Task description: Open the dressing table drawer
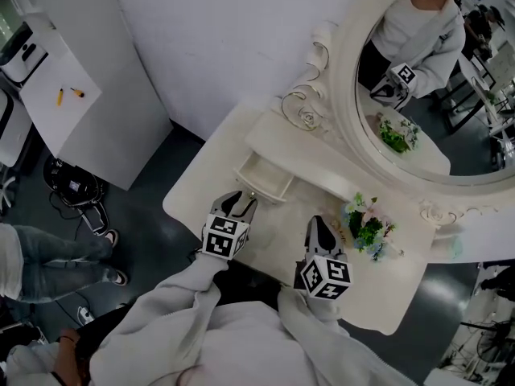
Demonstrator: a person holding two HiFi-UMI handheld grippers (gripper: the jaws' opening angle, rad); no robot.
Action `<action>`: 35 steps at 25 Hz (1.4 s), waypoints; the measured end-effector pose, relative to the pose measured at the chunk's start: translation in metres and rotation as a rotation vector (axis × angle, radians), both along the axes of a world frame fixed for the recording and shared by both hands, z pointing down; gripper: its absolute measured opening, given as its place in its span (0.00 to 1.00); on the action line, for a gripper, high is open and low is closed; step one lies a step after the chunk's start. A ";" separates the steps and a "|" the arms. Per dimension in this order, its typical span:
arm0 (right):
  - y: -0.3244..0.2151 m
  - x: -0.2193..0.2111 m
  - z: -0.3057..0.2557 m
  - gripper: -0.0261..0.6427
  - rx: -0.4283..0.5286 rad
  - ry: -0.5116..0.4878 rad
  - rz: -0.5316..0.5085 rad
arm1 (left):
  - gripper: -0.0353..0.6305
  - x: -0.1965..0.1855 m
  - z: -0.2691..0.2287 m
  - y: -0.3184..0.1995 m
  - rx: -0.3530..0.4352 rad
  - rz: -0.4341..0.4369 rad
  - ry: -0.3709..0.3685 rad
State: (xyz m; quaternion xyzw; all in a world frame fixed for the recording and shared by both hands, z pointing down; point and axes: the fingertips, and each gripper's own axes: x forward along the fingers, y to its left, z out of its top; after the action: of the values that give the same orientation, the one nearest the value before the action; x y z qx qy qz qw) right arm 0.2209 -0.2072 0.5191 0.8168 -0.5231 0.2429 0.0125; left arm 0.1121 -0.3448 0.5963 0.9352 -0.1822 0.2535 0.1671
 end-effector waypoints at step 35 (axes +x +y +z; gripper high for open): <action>0.037 0.015 -0.025 0.09 0.056 0.081 -0.027 | 0.08 -0.011 -0.102 0.044 0.115 0.029 0.277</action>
State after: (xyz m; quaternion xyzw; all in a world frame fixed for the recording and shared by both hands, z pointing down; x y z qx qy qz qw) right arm 0.2356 -0.1702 0.4939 0.8188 -0.5399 0.1948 0.0141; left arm 0.1016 -0.3012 0.4944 0.9718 -0.1582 0.1134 0.1330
